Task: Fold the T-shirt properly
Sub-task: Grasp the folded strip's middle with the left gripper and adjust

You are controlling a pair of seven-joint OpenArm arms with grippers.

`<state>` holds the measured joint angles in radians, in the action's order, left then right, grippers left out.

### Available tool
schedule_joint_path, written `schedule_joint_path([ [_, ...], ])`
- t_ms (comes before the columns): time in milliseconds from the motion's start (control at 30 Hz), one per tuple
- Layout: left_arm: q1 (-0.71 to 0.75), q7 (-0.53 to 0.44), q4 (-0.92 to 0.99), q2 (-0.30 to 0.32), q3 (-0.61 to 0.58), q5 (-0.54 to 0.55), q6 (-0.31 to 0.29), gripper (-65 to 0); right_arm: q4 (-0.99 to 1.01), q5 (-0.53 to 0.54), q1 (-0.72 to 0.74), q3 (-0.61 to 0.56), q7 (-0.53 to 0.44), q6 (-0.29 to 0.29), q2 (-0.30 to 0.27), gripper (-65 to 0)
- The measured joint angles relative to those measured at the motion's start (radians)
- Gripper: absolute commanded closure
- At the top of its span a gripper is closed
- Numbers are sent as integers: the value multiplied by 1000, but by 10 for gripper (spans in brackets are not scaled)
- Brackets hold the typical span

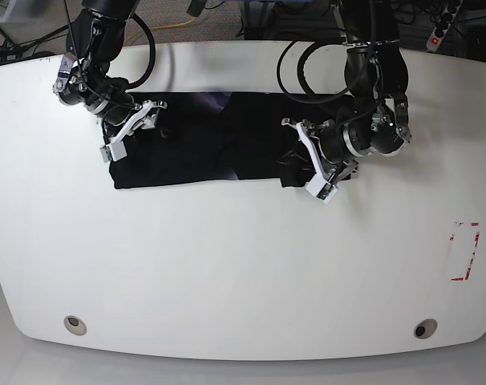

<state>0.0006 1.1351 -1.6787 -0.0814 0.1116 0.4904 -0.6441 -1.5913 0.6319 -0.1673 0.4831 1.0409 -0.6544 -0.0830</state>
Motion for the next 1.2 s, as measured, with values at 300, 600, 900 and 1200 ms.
schedule_joint_path([
  [300,-2,-1,-14,5,-156,2,113,-349,0,0,0,0,1,0,0,-423],
  [600,-13,-7,-196,8,-246,14,112,-347,-58,-22,-6,-1,33,5,3,-423],
  [900,52,-18,-197,178,-68,3,113,-308,-221,23,6,35,71,7,6,-453],
  [1200,171,-138,-96,230,24,3,113,-54,-53,96,124,221,123,19,-66,-650],
])
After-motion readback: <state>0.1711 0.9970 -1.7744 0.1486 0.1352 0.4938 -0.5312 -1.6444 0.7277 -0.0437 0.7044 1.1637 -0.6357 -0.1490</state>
